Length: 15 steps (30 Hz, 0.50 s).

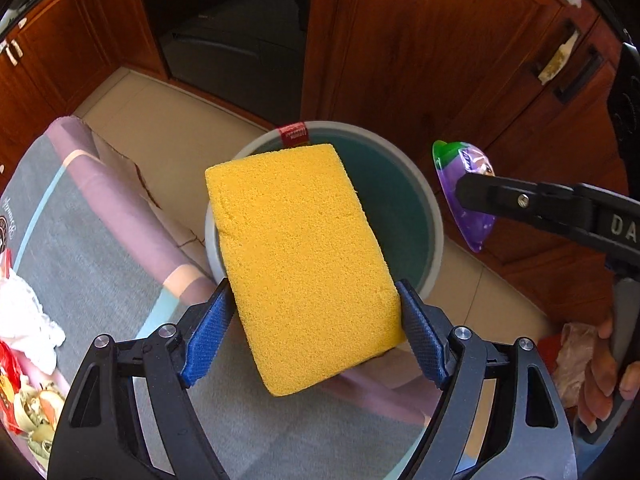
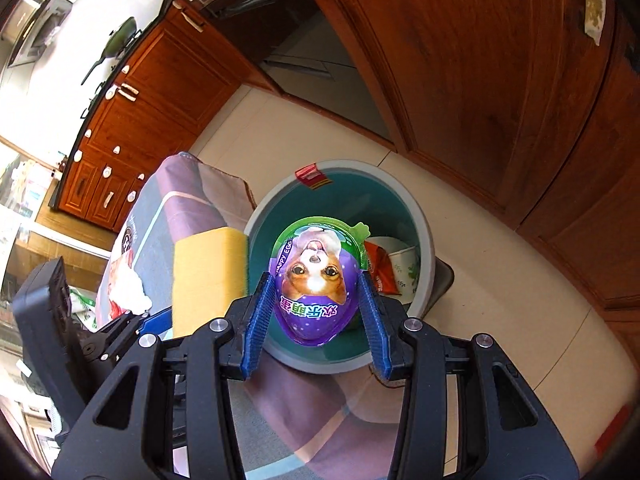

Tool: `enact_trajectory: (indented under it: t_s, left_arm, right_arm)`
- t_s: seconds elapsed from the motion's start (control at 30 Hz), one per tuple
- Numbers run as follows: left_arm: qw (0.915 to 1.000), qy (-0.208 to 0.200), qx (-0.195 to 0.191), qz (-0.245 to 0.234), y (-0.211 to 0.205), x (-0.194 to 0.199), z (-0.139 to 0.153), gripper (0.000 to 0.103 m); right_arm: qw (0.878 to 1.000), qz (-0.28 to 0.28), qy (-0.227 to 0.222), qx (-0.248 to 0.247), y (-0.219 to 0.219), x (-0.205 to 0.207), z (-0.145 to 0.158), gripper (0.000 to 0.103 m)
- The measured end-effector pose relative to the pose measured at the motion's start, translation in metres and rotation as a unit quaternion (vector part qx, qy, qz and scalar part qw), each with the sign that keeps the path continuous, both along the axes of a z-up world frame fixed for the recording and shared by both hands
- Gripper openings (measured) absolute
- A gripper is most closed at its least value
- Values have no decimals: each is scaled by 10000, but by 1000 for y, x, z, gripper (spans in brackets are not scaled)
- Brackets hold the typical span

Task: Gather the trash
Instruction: 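Carry the sponge and egg over the teal bin and open both tools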

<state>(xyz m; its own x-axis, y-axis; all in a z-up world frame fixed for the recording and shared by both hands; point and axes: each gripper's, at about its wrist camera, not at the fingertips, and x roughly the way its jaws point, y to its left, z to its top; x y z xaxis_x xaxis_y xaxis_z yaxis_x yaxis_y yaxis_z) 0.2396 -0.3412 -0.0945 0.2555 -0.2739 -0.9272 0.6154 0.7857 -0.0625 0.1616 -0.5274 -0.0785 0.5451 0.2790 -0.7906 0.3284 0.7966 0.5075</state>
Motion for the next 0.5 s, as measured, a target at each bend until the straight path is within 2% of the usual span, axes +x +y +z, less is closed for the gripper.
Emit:
enact_trajectory:
  t_s: [0.1,0.17,0.5]
  left_arm:
    - [9999,60,15,93,0,9,-4,83]
    - [9998,100,13,171,-1,11,-6,88]
    - [9994,213,-25,259,9,10,-7,90]
  right_arm:
    - [10000,-7,57,-9,-3,4,-3,41]
    - [10000,-11,83,-8,-4,6,-5,41]
    - [9997,70,234,-21,2,16,-14,41]
